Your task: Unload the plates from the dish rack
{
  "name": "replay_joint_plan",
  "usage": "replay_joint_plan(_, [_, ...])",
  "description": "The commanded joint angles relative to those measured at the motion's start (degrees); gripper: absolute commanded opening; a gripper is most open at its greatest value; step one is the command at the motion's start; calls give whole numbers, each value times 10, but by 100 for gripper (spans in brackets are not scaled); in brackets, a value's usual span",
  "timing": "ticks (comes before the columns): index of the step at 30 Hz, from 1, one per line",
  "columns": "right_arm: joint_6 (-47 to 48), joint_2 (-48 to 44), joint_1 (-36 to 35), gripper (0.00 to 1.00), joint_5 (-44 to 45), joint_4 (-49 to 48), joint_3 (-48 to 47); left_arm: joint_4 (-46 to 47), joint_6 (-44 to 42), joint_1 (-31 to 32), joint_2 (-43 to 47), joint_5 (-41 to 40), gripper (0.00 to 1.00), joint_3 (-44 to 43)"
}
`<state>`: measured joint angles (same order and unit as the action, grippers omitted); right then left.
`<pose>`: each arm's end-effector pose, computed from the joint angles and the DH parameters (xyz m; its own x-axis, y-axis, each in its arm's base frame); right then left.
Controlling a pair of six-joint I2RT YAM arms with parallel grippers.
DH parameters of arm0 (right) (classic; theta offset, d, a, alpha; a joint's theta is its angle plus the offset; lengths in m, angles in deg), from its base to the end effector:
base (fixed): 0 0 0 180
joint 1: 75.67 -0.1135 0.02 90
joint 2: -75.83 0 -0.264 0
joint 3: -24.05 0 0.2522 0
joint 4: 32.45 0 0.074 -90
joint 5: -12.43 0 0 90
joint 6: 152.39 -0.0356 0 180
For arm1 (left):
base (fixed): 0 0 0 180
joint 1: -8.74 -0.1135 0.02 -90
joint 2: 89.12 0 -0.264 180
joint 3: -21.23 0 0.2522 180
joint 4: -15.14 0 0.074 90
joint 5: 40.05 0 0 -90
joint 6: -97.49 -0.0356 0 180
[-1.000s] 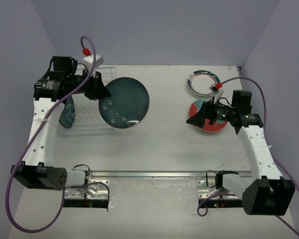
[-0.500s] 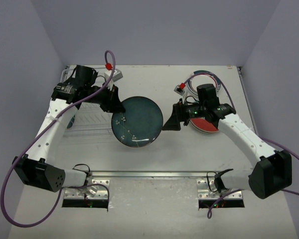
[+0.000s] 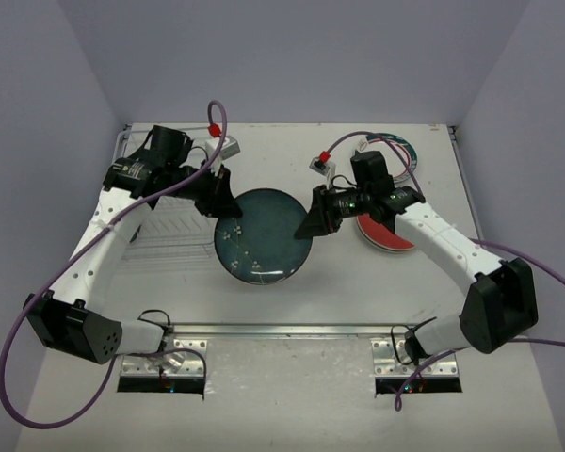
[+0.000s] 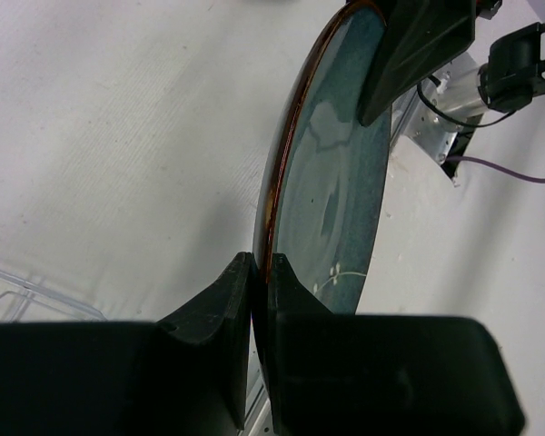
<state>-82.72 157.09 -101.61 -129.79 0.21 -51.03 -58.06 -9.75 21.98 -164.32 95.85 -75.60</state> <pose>0.2622 0.1588 0.2872 -0.8143 -0.1594 -0.5582 -0.5745 0.3594 0.7354 0.2359 -0.0818 0.3843 -0.5523 0.3418 -0.7604 0.7932 0.4962 -0.3531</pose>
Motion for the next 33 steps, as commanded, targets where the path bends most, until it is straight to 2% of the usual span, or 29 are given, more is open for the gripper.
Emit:
replay_joint_plan(1, [-17,0,-4,2,-58,-14,-20,53,19,5,15,53,1,-15])
replay_joint_plan(3, [-22,-10,0,0,-71,-14,-10,61,29,5,16,25,16,-15])
replay_joint_plan(6, [-46,-24,27,0,-100,-16,19,72,48,5,18,-32,71,-15])
replay_joint_plan(8, [-75,-36,72,0,-119,-28,37,78,58,4,22,-63,97,-15])
replay_joint_plan(11, [-87,-61,159,0,-147,-34,82,90,76,4,28,-136,100,-18])
replay_joint_plan(16, [-69,-102,330,0,-179,-21,140,107,90,1,33,-196,100,-21])
replay_joint_plan(19, [-26,-107,439,0,-182,17,143,116,100,0,32,-217,100,-23])
replay_joint_plan(24, [33,-59,566,0,-140,69,121,123,108,0,30,-244,100,-16])
replay_joint_plan(28, [59,-2,623,0,-100,81,97,127,114,-2,32,-246,100,-1])
replay_joint_plan(33, [76,47,634,0,-76,92,66,132,118,-3,33,-245,100,4])
